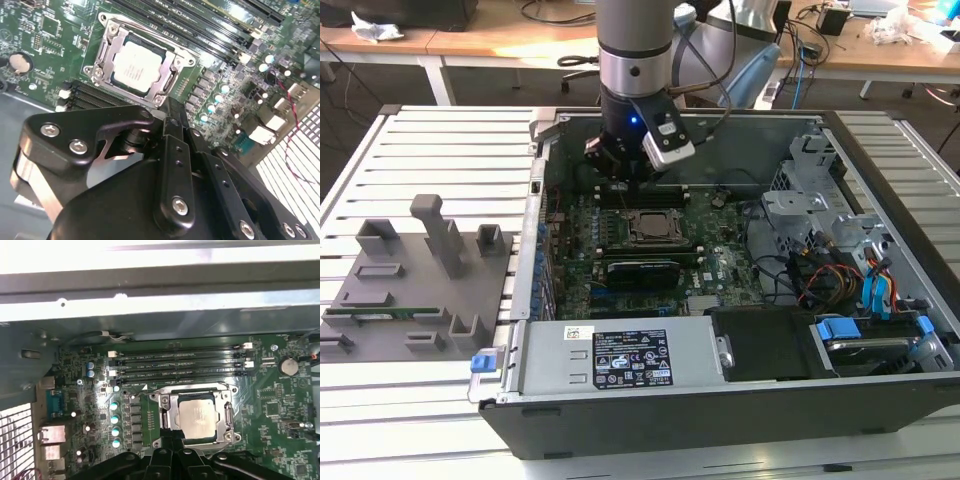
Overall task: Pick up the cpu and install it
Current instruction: 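Install the first cpu locking lever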
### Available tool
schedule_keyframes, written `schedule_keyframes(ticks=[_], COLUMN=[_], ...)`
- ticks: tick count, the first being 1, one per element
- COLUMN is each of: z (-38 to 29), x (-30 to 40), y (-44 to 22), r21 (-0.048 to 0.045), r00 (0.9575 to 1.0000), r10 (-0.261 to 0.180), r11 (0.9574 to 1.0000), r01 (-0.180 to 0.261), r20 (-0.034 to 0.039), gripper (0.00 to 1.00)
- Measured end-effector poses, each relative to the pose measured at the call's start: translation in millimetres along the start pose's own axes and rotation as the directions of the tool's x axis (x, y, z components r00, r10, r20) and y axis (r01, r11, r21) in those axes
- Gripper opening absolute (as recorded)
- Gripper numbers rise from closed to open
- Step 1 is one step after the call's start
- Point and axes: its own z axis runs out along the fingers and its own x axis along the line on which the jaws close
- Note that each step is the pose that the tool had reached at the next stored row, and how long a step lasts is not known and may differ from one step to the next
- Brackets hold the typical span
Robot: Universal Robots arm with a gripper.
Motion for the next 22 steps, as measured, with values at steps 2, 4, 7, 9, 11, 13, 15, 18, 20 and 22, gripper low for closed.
schedule_keyframes(ticks=[2, 4, 7, 9, 11, 13, 15, 18, 20, 22], z=[-5.9, -9.5, -9.5, -9.8, -9.9, -10.0, -10.1, -9.8, -9.3, -8.7], x=[-0.2, -0.3, -0.4, 1.1, 7.0, 12.8, 18.6, 26.2, 28.4, 32.0], y=[0.3, 0.4, 0.5, 0.4, 0.0, -0.4, -0.8, -1.3, -1.5, -1.8], r21=[0.0, 0.0002, 0.0, 0.0003, 0.0001, 0.0, -0.0001, -0.0008, -0.0043, -0.0206], r00=[1.0, 1.0, 1.0, 1.0, 1.0, 1.0, 1.0, 1.0, 1.0, 1.0], r10=[0.0, 0.0, 0.0, 0.0, 0.0, 0.0, 0.0, 0.0, 0.0, 0.001], r11=[1.0, 1.0, 1.0, 1.0, 1.0, 1.0, 1.0, 1.0, 1.0, 0.9998], r01=[0.0, 0.0, 0.0, 0.0, 0.0, 0.0, 0.0, 0.0, 0.0, -0.001], r20=[0.0, -0.0001, 0.0, -0.0002, 0.0001, 0.0, 0.0001, 0.0001, -0.0002, -0.0014], gripper=[0.11, 0.11, 0.11, 0.11, 0.11, 0.11, 0.11, 0.11, 0.11, 0.11])
